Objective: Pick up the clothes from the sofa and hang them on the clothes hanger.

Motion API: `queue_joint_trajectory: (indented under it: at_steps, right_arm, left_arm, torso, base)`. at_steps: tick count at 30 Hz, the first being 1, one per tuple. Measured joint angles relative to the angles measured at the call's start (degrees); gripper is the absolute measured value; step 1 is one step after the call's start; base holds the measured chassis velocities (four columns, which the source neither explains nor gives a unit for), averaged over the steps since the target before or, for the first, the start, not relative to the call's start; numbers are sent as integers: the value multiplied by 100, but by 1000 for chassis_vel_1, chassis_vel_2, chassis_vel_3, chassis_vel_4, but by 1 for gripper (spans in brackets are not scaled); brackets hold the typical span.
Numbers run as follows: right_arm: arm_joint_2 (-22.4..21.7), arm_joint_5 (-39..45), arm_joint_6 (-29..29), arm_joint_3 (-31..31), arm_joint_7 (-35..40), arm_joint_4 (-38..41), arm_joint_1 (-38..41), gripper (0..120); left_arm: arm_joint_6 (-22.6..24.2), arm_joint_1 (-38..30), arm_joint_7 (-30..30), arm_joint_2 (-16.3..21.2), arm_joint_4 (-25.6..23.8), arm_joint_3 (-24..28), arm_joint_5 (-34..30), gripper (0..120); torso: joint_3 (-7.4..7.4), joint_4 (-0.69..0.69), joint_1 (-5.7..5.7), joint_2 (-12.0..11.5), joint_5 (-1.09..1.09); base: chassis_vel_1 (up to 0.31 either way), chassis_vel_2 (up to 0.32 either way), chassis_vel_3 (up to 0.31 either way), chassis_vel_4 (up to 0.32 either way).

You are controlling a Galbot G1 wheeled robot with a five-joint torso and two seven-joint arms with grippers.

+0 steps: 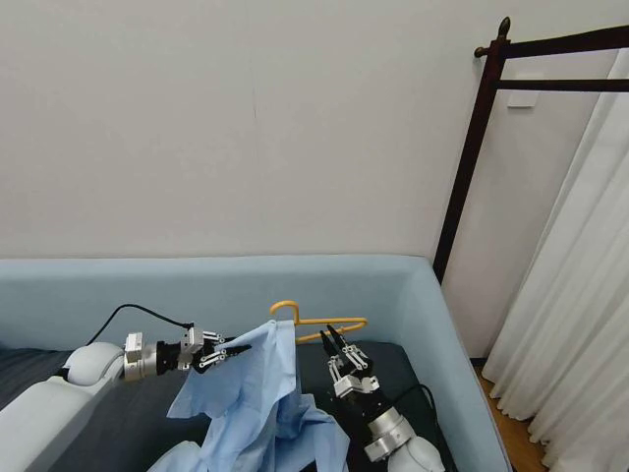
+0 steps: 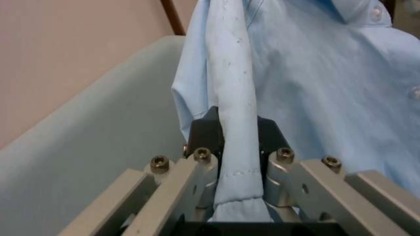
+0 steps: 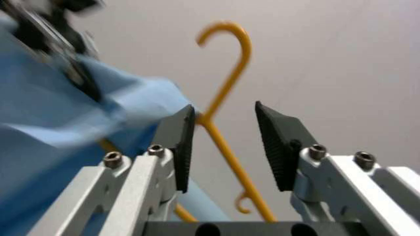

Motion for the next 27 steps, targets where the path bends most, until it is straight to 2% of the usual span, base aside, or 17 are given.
queue_joint_trajectory:
  at_steps: [4,5,6,10,11,12,15,19,20,27]
  right_arm:
    - [-52,881,367,3,-1200,-342,-52,57]
    - [-41,896,253,-1,-1289,-545,-47,62]
    - [-41,896,253,-1,-1289,-545,-47,62]
    - [70,1246,-967,-369,-1242,-1412,115,81]
    - [70,1246,-967,-369,-1242,-1412,115,81]
    - [109,1274,-1423,-543,-1143,-1540,178,86]
    - [305,1089,-2014,-824,-933,-1958,393,97]
    - [618,453,-2088,-822,-935,-2545,664,100]
    - [742,242,-1921,-791,-1075,-2876,821,100]
    - [1120,-275,-1461,-645,-1525,-3626,1158,97]
  left_arm:
    - [-130,160,-80,-57,240,-265,54,7]
    - [-173,251,-131,-75,293,-382,66,7]
    - [-173,251,-131,-75,293,-382,66,7]
    - [-363,465,-467,-178,503,-641,53,7]
    - [-363,465,-467,-178,503,-641,53,7]
    - [-396,533,-516,-178,531,-687,45,7]
    - [-480,671,-544,-139,587,-784,46,7]
    - [-555,842,-550,-29,581,-867,40,7]
    - [-583,898,-550,17,573,-881,37,7]
    - [-706,913,-548,104,757,-893,38,7]
  torso:
    - [0,-1,-1,1,0]
    - [0,0,-1,1,0]
    - [0,0,-1,1,0]
    - [0,-2,0,0,-1]
    - [0,-2,0,0,-1]
    - [0,-2,-1,1,0]
    - [0,0,-1,0,-1]
    - [0,2,-1,1,0]
    - [0,3,-1,0,-1]
    - [0,0,0,0,-1]
  base:
    - [0,0,0,0]
    - [0,0,0,0]
    - [0,0,0,0]
    - [0,0,0,0]
    - [0,0,0,0]
    - [0,0,0,0]
    - [0,0,0,0]
    - [0,0,0,0]
    - [0,0,0,0]
    - [0,0,0,0]
